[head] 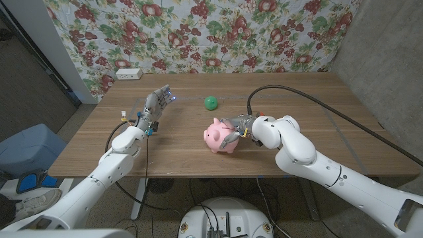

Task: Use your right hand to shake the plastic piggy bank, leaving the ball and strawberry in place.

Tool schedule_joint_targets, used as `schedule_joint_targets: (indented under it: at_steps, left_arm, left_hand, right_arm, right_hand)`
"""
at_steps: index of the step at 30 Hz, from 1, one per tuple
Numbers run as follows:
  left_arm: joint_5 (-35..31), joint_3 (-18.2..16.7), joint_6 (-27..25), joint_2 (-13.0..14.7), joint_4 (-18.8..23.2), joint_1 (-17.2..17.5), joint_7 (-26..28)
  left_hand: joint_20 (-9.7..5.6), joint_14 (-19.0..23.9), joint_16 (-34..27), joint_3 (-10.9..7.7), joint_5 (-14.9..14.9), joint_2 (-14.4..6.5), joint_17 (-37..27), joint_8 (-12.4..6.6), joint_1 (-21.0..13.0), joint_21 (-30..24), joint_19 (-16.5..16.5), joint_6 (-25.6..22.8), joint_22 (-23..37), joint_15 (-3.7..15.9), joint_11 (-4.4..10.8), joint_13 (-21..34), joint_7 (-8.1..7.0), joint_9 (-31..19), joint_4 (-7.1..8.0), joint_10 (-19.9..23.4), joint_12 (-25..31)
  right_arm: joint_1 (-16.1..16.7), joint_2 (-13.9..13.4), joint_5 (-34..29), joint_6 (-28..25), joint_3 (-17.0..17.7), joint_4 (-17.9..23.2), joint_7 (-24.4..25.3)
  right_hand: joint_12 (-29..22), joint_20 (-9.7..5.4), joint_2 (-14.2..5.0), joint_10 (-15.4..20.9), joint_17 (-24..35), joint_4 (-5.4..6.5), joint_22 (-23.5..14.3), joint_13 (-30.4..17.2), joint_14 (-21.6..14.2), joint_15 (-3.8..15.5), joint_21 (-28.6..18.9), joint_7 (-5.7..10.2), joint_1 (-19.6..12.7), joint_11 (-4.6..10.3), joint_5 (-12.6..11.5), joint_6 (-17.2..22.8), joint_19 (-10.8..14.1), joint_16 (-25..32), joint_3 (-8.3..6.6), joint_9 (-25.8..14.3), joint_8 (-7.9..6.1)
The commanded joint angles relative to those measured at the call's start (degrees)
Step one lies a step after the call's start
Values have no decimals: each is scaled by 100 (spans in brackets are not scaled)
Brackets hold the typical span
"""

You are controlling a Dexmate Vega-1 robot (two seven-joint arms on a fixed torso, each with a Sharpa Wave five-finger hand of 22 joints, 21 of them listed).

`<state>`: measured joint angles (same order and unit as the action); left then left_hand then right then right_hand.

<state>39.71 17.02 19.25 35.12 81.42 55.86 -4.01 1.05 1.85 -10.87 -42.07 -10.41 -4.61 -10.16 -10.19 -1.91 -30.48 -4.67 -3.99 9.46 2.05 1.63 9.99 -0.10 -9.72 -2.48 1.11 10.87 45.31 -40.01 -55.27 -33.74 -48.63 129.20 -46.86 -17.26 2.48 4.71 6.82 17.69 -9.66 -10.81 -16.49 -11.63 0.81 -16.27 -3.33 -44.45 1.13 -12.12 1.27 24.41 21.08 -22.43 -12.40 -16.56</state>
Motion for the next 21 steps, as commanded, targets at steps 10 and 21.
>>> schedule_joint_targets:
  at_steps: [10, 21]
  left_arm:
    - [-58, -35, -47, 77, 267, 145, 148]
    - [-97, -64, -96, 153, 485, 266, 251]
  left_hand:
    - [27, 40, 16, 10, -36, -216, 5, -18, 62, 62, -78, -1, 17, -16, 34, 25, 35, -25, -7, 32, 19]
    - [33, 43, 20, 12, -36, -208, 8, -17, 61, 99, -97, 8, 18, -21, 29, 25, 33, -25, -13, 29, 17]
  right_arm:
    - [-49, 56, 36, -110, -200, -438, 373]
    - [-84, 139, 47, -82, -304, -720, 618]
  right_hand:
    - [-855, -93, -476, 2049, 1431, 49, -199, -660, -1928, 959, -568, 401, -471, 414, 204, 2563, 698, 1841, 378, -61, -1073]
    - [-2052, -295, -759, 4272, 2671, 16, -305, -1458, -3125, 1104, -1124, 537, -734, 361, 30, 4932, 995, 2840, 264, 12, -2034]
